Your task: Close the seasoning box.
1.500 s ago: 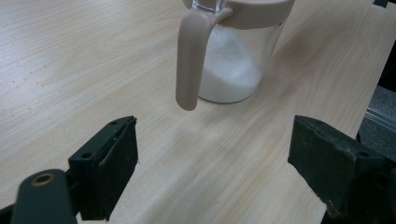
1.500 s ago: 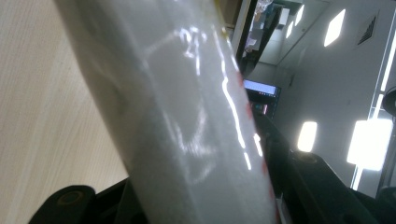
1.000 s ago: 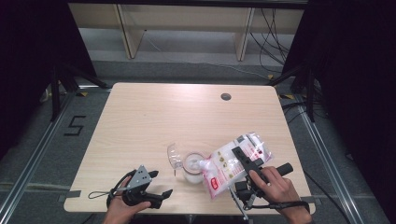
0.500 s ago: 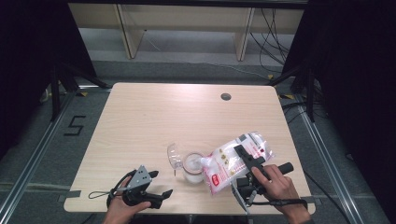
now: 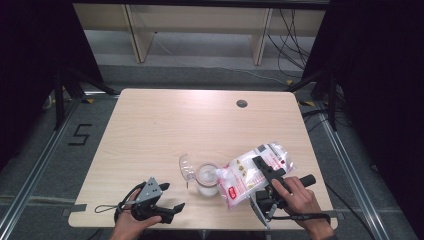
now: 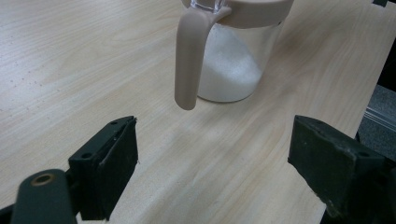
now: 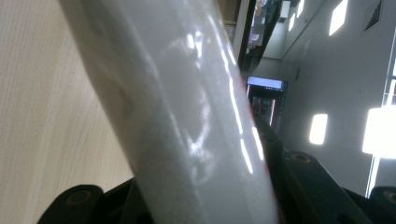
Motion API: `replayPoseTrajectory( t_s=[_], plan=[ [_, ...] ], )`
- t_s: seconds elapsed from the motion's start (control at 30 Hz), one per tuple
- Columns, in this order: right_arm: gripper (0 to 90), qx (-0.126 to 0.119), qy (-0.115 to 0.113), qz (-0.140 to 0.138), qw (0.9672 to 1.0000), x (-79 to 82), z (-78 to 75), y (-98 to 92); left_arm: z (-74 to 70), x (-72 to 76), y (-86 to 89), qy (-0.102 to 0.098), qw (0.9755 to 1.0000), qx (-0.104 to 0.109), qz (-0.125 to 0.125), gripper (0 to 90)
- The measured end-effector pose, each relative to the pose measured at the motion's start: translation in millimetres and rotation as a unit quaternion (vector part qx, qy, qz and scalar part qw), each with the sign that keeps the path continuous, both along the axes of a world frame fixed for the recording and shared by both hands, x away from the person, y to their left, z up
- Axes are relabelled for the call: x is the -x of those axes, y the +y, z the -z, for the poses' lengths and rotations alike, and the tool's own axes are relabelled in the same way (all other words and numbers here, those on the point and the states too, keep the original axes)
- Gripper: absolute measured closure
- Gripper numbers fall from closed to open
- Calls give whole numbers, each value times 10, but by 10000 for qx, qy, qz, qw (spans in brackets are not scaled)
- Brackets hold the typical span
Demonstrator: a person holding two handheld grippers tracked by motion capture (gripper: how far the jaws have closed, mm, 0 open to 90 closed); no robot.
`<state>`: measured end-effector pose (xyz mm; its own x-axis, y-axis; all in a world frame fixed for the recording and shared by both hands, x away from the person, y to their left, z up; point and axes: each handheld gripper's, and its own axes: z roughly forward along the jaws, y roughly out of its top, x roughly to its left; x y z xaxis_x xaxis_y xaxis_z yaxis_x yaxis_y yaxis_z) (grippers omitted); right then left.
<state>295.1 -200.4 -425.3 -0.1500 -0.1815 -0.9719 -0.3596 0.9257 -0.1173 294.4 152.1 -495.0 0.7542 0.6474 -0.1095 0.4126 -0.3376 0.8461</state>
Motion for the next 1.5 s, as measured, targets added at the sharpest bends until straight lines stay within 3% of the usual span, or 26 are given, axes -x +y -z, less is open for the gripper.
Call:
replayPoseTrajectory(
  t_s=[0.03, 0.1, 0.13, 0.2, 0.23, 0.27, 0.3, 0.37, 0.4, 0.47, 0.57, 0.6, 0.73, 0.93, 1.0, 1.13, 1.17, 1.27, 1.3, 1.47, 1.5],
  plan=[
    [677, 141, -75, -16, 9999, 8, -27, 8, -1, 0, 1, -2, 10000, 6, -2, 154],
    [677, 36, -16, 40, 10000, 26, -20, 4, -4, 3, 1, 11, 10000, 20, -20, 154],
    [677, 123, -96, -39, 9999, 27, -40, 10, -4, 3, 1, 11, 10000, 22, -21, 154],
    [678, -38, 5, -31, 10000, 36, -19, 8, -1, 1, 1, -6, 10000, 17, -7, 154],
    [677, 136, -18, -15, 9999, 47, -46, 18, 1, -2, 1, -12, 10000, 23, 1, 154],
    [678, -63, 42, 29, 10000, 60, -14, 15, 1, 1, -2, -6, 10000, 49, -5, 154],
    [678, 86, -28, -74, 9999, 53, -37, 30, 2, 1, -3, -11, 10000, 61, -8, 154],
    [678, 5, 71, 5, 10000, 60, -9, 34, 2, 1, -2, -12, 10000, 67, -15, 154],
    [678, 121, -37, -122, 9998, 51, -24, 47, 1, 1, -2, -13, 10000, 67, -14, 154],
    [678, 19, 36, -63, 10000, 57, -5, 49, -2, 3, -1, -3, 10000, 40, -16, 154],
    [678, 149, -51, -108, 9998, 62, -38, 74, 0, 0, 0, 0, 10000, 7, -7, 154],
    [678, 25, 19, -46, 10000, 65, -20, 73, -1, 0, 1, -5, 10000, -1, 1, 154],
    [678, -73, 67, -14, 9999, 60, -1, 95, 0, 0, 1, -3, 10000, 0, -4, 154],
    [677, -46, 129, 18, 9999, 48, 28, 102, 1, 0, 0, 2, 10000, 2, -2, 154],
    [678, 99, 9, -120, 9999, 31, -8, 108, -1, 1, 1, -8, 10000, -2, -1, 154],
    [678, -107, 88, 32, 9999, 33, -5, 83, 1, 1, -1, 0, 10000, -3, -2, 154],
    [678, 32, -20, -67, 10000, 24, -35, 90, 2, 3, -6, 10, 10000, 30, -1, 154],
    [678, -105, 94, 124, 9998, 31, -13, 73, 5, 2, -8, 12, 10000, 31, 1, 154],
    [678, -108, 56, 19, 9999, 14, -16, 69, 3, 0, -2, 6, 10000, -7, -1, 154],
    [678, 4, 59, 122, 9999, 2, -30, 33, 2, 0, -1, 6, 10000, 4, -4, 154],
    [678, -178, 108, 186, 9996, 6, -3, 17, 2, 0, -1, 6, 10000, 5, -4, 154]
  ],
)
